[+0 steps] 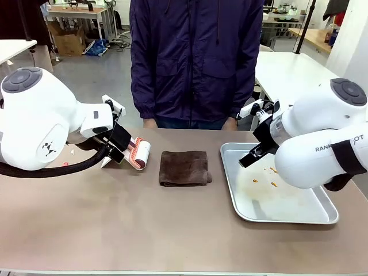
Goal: Clean the surface of the table.
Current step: Hold the Lint Roller with your left hand and the towel with your right hand.
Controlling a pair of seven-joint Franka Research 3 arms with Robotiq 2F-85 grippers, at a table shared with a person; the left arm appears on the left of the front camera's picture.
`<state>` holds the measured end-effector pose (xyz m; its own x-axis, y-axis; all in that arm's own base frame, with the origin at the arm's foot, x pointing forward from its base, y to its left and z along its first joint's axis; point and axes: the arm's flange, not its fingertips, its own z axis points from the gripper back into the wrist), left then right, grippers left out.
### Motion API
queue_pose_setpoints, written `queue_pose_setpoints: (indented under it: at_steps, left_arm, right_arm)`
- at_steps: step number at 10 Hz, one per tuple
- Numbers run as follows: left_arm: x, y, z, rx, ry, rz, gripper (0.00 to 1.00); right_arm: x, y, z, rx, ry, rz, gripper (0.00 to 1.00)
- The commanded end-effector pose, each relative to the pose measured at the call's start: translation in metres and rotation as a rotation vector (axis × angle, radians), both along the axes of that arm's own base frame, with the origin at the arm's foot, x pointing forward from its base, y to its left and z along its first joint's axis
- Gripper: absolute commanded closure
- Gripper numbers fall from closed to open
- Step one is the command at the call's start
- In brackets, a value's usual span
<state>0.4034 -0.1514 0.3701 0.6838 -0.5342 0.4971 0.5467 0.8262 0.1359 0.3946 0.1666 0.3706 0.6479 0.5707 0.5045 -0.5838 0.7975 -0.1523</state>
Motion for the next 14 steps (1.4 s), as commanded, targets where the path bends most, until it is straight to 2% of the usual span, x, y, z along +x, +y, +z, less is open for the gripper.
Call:
queue_pose_setpoints:
  at_steps: [1, 2, 4, 5, 6, 7, 8, 9, 10, 12, 14]
  left_arm:
    - [0.0, 0.0, 0.0, 0.0, 0.0, 0.0, 0.0]
    - [-0.01, 0.003, 0.011, 0.04, 0.097, -0.019, 0.0]
    - [-0.027, 0.014, 0.034, -0.008, 0.186, 0.02, 0.0]
    - [-0.035, 0.024, 0.045, -0.04, 0.258, 0.039, 0.0]
    - [-0.044, 0.035, 0.055, -0.125, 0.283, 0.057, 0.0]
    - [-0.05, 0.048, 0.069, -0.219, 0.316, 0.061, 0.0]
    - [-0.057, 0.063, 0.082, -0.314, 0.351, 0.092, 0.0]
    - [-0.064, 0.089, 0.096, -0.429, 0.403, 0.109, 0.0]
    - [-0.072, 0.115, 0.104, -0.523, 0.397, 0.075, 0.0]
    - [-0.088, 0.175, 0.109, -0.731, 0.4, 0.071, 0.0]
    - [-0.101, 0.243, 0.098, -0.924, 0.383, 0.136, 0.0]
  right_arm:
    - [0.0, 0.0, 0.0, 0.0, 0.0, 0.0, 0.0]
    - [-0.005, -0.002, 0.007, -0.015, 0.041, -0.003, 0.0]
    - [-0.02, -0.011, 0.028, -0.048, 0.226, -0.021, 0.0]
    - [-0.027, -0.021, 0.042, -0.008, 0.271, -0.075, 0.0]
    - [-0.034, -0.032, 0.055, 0.048, 0.292, -0.129, 0.0]
    - [-0.04, -0.042, 0.066, 0.12, 0.316, -0.233, 0.0]
    - [-0.05, -0.056, 0.074, 0.202, 0.362, -0.28, 0.0]
    - [-0.065, -0.076, 0.08, 0.351, 0.447, -0.228, 0.0]
    - [-0.078, -0.096, 0.084, 0.469, 0.478, -0.22, 0.0]
    - [-0.105, -0.156, 0.098, 0.761, 0.449, -0.232, 0.0]
    - [-0.116, -0.231, 0.095, 0.979, 0.456, -0.313, 0.0]
